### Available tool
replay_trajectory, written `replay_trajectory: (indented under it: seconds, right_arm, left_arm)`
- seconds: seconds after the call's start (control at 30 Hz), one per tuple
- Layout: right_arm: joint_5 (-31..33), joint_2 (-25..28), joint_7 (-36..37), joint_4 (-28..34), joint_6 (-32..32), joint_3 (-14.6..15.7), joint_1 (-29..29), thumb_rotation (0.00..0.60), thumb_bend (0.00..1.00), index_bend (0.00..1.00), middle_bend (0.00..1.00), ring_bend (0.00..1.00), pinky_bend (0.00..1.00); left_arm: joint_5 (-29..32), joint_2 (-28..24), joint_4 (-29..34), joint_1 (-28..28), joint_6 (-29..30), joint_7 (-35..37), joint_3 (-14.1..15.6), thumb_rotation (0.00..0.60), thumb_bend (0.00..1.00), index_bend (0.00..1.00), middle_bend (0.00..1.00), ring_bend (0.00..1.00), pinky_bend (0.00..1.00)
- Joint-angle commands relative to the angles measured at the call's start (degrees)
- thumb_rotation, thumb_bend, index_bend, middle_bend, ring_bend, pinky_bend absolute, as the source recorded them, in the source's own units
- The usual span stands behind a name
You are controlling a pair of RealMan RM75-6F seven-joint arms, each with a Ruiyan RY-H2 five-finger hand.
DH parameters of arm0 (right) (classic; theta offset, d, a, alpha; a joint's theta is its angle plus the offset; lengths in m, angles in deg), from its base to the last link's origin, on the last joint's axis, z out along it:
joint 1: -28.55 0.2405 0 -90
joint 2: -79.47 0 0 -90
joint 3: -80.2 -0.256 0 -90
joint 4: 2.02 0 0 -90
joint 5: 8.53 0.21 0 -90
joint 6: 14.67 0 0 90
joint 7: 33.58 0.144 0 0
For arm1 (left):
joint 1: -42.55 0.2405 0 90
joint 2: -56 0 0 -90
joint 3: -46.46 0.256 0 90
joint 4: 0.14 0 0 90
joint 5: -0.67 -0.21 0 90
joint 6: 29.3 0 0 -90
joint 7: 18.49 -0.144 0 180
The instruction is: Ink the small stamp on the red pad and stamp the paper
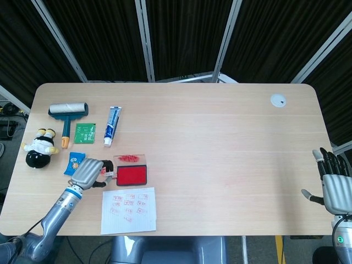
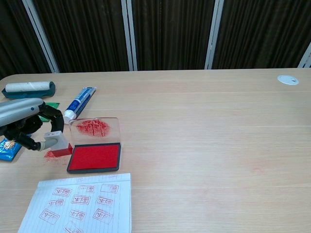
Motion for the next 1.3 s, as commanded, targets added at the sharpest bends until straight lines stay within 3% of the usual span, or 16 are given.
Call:
replay_trajectory:
  seconds: [0.03,0.47,1.3]
  right_arm:
    - [0.1,0.0,0.1,0.0,-0.1,0.0,0.0,0.6,0.0,0.0,0.0,0.0,0.0]
    - [1.1,-0.1,0.3,-0.7,-0.6,-0.3,0.1,0.6,0.0,0.0,0.0,0.0,0.0]
    - [1.9,-0.2,0.8,-1.2,-1.1,-0.7,0.3,0.6,0.0,0.0,0.0,0.0,0.0]
  left_arm:
    - [-1.1,0.3,0.0,-1.3,-0.9,-1.2,0.5,0.6,0.57,0.54,0.53,0.84,0.92]
    - [3.0,4.7,-1.4,-4.7,-3.2,-9.1,-1.4,0.6,0.57,0.55,0.54,0.84,0.92]
    - [2.7,10.6,-8.4,-6.3,-3.6,-7.3,-0.4,0.6,0.58,0.58,0.55,0.84,0.92]
